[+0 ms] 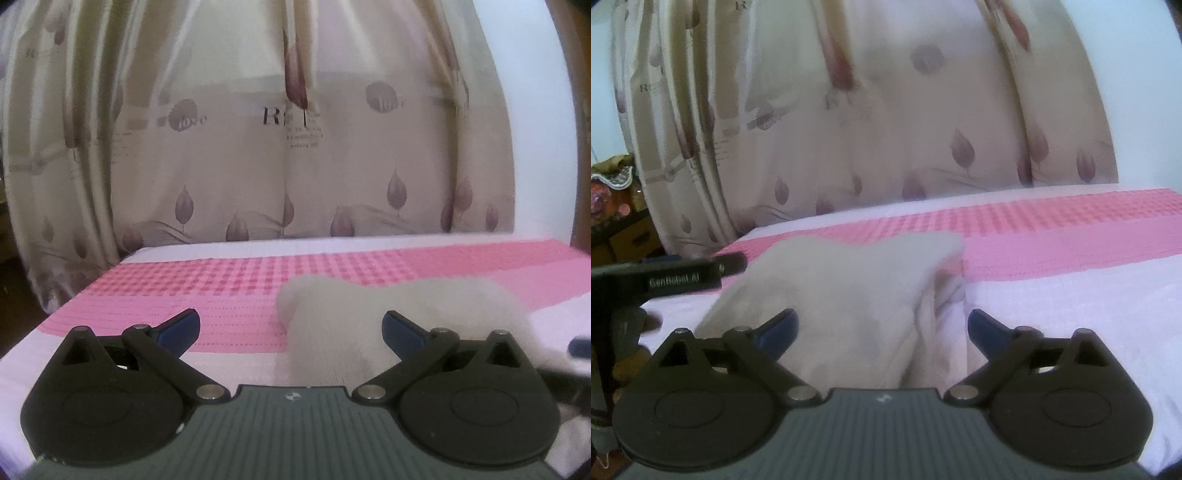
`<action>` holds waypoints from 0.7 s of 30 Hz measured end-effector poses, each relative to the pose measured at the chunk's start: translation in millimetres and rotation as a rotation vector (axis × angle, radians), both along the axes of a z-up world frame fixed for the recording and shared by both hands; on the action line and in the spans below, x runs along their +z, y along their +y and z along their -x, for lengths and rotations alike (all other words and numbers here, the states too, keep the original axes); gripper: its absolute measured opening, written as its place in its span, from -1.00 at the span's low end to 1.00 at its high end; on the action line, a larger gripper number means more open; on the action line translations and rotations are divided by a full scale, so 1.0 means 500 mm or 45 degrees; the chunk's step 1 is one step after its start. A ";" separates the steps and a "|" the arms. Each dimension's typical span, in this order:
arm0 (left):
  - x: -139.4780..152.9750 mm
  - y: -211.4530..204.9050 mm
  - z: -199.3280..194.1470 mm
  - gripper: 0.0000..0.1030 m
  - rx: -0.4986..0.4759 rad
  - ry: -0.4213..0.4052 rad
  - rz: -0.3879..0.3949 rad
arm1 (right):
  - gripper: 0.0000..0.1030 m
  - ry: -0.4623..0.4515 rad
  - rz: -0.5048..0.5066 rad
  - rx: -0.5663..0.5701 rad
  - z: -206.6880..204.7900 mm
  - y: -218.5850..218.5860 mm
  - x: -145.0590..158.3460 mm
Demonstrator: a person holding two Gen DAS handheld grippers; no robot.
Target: Fold small clothes
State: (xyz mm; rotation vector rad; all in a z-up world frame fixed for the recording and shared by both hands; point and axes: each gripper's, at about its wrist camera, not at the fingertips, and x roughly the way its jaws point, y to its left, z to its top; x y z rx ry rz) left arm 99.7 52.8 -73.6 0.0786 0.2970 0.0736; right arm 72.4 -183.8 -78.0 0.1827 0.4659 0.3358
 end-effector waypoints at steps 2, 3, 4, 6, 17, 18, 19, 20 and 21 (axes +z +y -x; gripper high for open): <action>0.014 0.003 0.020 1.00 0.038 -0.056 0.032 | 0.93 -0.007 0.012 -0.004 0.010 0.000 0.007; 0.020 0.004 0.027 1.00 0.062 -0.080 0.043 | 0.93 -0.013 0.015 -0.004 0.014 -0.002 0.012; 0.027 0.005 0.033 1.00 0.083 -0.102 0.053 | 0.93 -0.016 0.013 -0.002 0.016 -0.001 0.015; 0.045 0.007 0.045 1.00 0.100 -0.137 0.058 | 0.93 -0.024 0.009 -0.006 0.022 -0.003 0.022; 0.099 0.001 0.090 1.00 -0.034 -0.218 0.107 | 0.93 -0.110 0.060 -0.008 0.054 0.027 0.051; 0.100 0.000 0.092 1.00 -0.038 -0.221 0.105 | 0.93 -0.118 0.065 -0.007 0.057 0.028 0.054; 0.100 -0.001 0.093 1.00 -0.042 -0.222 0.104 | 0.93 -0.124 0.069 -0.009 0.059 0.027 0.055; 0.099 -0.001 0.095 1.00 -0.046 -0.222 0.102 | 0.93 -0.131 0.071 -0.016 0.062 0.027 0.057; 0.099 -0.002 0.097 1.00 -0.048 -0.221 0.101 | 0.93 -0.135 0.071 -0.022 0.064 0.027 0.058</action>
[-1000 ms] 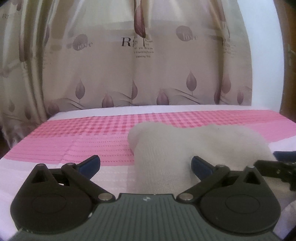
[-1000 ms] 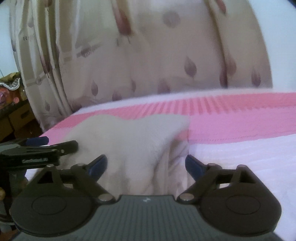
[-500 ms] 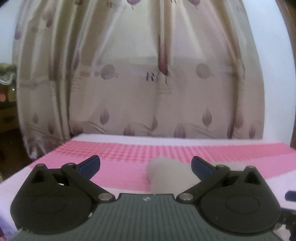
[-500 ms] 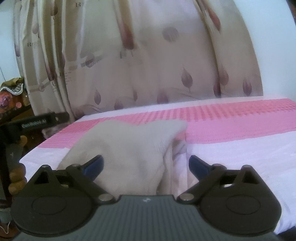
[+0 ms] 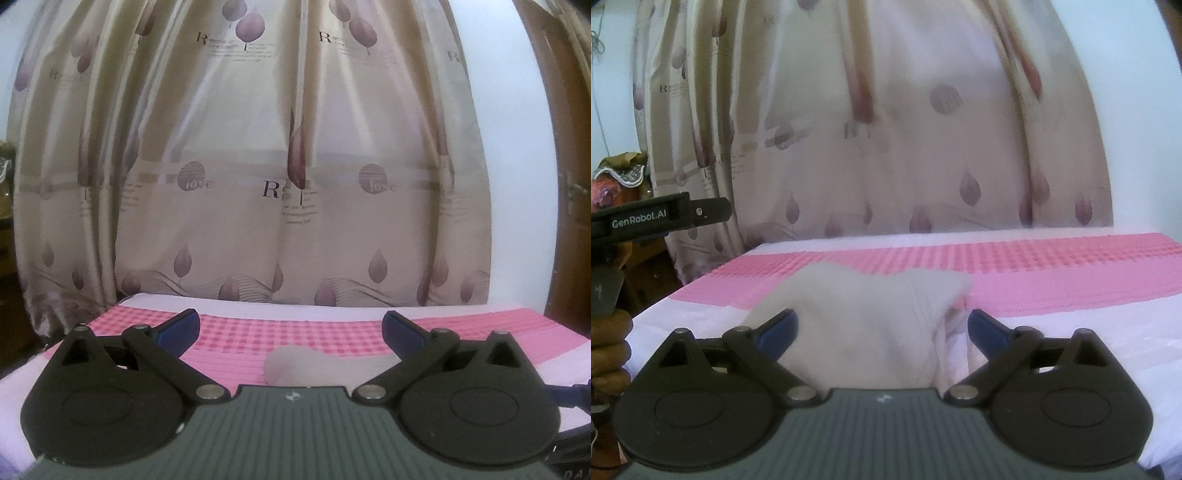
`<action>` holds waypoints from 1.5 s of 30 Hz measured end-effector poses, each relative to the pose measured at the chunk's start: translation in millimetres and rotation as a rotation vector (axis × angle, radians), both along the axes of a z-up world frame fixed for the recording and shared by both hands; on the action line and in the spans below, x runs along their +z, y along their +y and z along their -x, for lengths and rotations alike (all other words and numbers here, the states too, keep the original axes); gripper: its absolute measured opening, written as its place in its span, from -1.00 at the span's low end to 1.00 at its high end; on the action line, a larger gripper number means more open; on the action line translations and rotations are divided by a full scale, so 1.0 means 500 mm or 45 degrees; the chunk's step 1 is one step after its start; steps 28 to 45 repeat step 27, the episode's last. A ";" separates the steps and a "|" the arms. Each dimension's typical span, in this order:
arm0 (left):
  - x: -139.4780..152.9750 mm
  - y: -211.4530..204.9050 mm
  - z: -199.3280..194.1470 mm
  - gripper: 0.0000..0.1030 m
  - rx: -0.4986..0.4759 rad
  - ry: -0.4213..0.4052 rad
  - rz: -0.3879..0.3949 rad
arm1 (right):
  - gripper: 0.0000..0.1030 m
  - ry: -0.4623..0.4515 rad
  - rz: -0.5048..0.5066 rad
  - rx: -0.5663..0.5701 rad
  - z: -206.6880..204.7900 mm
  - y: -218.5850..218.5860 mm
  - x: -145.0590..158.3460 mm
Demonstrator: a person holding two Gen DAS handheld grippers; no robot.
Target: Fold small clothes
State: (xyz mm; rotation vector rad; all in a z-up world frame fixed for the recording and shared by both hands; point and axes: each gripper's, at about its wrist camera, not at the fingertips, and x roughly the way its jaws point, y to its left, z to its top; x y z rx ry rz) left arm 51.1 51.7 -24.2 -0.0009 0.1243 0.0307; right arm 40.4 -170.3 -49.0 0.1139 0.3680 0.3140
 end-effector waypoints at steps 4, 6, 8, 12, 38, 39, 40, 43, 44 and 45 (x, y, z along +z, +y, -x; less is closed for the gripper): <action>-0.001 -0.002 0.003 1.00 -0.013 0.004 -0.005 | 0.93 -0.006 -0.005 -0.018 0.002 -0.005 0.001; -0.003 -0.003 0.005 1.00 -0.016 0.004 -0.011 | 0.93 -0.004 -0.005 -0.022 0.003 -0.006 0.000; -0.005 -0.003 0.004 1.00 -0.020 0.011 -0.015 | 0.93 -0.001 -0.005 -0.023 0.004 -0.005 -0.002; -0.010 -0.003 0.000 1.00 -0.031 0.041 -0.002 | 0.93 0.010 -0.003 -0.023 0.005 -0.004 -0.006; -0.034 0.011 -0.025 1.00 -0.008 0.100 0.027 | 0.93 0.003 0.021 -0.054 0.010 0.007 -0.006; -0.034 0.011 -0.025 1.00 -0.008 0.100 0.027 | 0.93 0.003 0.021 -0.054 0.010 0.007 -0.006; -0.034 0.011 -0.025 1.00 -0.008 0.100 0.027 | 0.93 0.003 0.021 -0.054 0.010 0.007 -0.006; -0.034 0.011 -0.025 1.00 -0.008 0.100 0.027 | 0.93 0.003 0.021 -0.054 0.010 0.007 -0.006; -0.034 0.011 -0.025 1.00 -0.008 0.100 0.027 | 0.93 0.003 0.021 -0.054 0.010 0.007 -0.006; -0.034 0.011 -0.025 1.00 -0.008 0.100 0.027 | 0.93 0.003 0.021 -0.054 0.010 0.007 -0.006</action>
